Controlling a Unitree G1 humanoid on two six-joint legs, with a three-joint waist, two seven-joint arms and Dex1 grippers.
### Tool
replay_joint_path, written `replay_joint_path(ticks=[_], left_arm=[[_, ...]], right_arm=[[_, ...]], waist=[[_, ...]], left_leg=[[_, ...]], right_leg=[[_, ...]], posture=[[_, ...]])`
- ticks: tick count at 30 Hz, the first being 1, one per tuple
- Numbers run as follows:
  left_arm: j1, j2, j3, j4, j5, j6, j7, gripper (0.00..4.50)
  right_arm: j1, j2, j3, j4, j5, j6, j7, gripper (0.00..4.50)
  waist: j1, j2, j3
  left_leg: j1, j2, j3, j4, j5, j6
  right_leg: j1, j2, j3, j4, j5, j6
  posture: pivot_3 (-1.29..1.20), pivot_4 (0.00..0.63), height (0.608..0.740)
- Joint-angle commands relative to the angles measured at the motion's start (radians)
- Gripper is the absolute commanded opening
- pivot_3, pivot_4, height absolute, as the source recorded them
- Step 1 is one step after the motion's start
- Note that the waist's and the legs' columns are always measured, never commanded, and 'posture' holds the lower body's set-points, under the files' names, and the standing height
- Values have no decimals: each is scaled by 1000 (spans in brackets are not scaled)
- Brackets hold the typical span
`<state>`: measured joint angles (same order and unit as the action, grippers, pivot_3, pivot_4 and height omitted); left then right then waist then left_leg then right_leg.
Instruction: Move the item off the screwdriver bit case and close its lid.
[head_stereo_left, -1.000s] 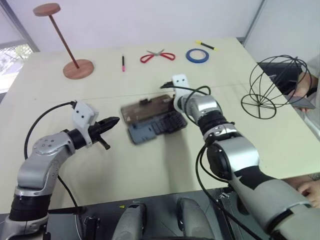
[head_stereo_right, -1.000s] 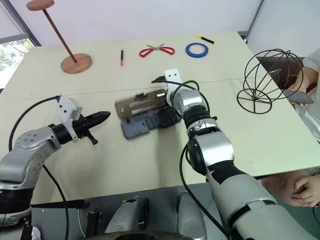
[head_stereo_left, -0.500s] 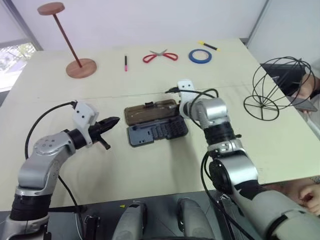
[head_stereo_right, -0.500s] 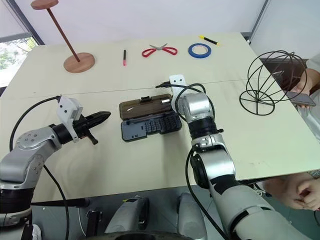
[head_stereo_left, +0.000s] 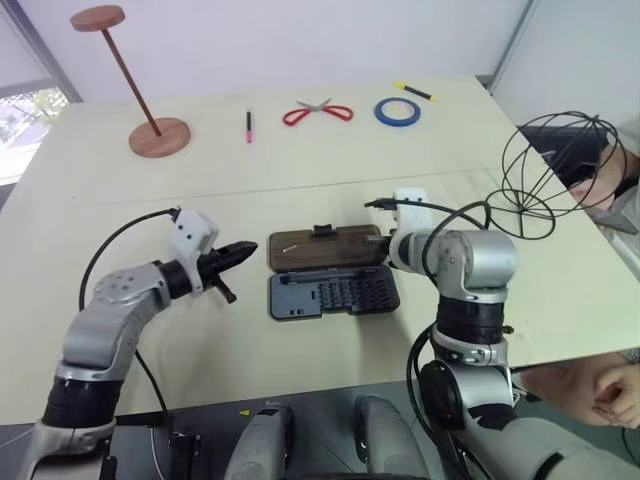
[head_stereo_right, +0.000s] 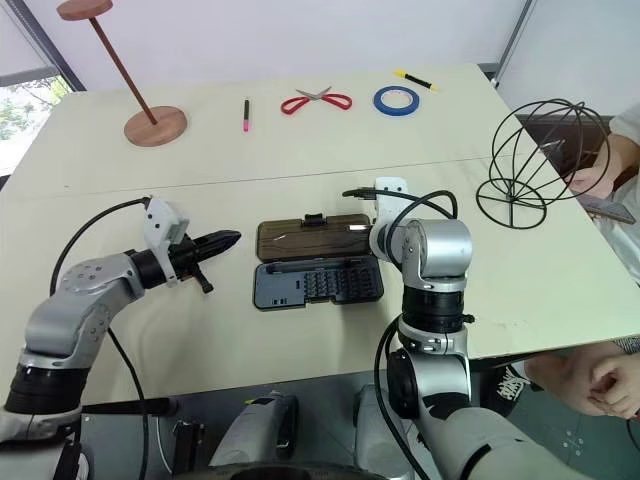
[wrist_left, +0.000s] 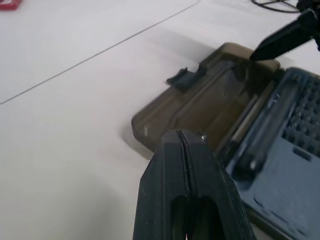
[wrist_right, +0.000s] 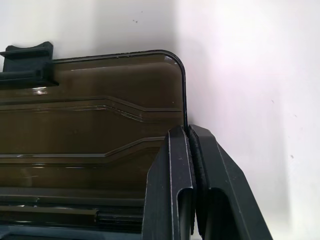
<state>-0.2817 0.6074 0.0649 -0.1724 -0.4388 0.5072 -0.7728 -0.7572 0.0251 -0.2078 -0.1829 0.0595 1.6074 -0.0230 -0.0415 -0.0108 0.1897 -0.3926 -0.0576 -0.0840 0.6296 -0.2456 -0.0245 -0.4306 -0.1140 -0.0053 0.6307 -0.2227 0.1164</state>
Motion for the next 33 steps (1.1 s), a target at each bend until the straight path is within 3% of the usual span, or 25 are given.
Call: replay_joint_path(ticks=[1,18,21,28,33], left_arm=[[-31,2,1,8,10,-32,-18,0],[-21,-2,7,4,16,-44,-24,0],[-23,-5,3,4,18,-46,-21,0],[-20,0,15,-21,-14,-22,-34,0],[7,42,92,-154,-174,113,-71,0]], right_arm=[[-13,32,-11,-58,25,7,-30,25],[-9,11,7,-3,107,7,-88,25],[-4,-17,29,-5,133,7,-87,836],[-11,-136,117,-44,195,7,-40,4400],[-37,-268,144,-149,304,-44,151,4484]], waist=[[-4,0,0],[-2,0,0],[-2,0,0],[-2,0,0],[-3,0,0]], left_leg=[[0,0,0,0,0,0],[0,0,0,0,0,0],[0,0,0,0,0,0],[0,0,0,0,0,0],[-1,1,0,0,0,1]], right_leg=[[0,0,0,0,0,0],[0,0,0,0,0,0],[0,0,0,0,0,0],[0,0,0,0,0,0],[0,0,0,-1,0,0]], posture=[[0,150,740],[0,150,740],[0,150,740],[0,150,740],[0,150,740]])
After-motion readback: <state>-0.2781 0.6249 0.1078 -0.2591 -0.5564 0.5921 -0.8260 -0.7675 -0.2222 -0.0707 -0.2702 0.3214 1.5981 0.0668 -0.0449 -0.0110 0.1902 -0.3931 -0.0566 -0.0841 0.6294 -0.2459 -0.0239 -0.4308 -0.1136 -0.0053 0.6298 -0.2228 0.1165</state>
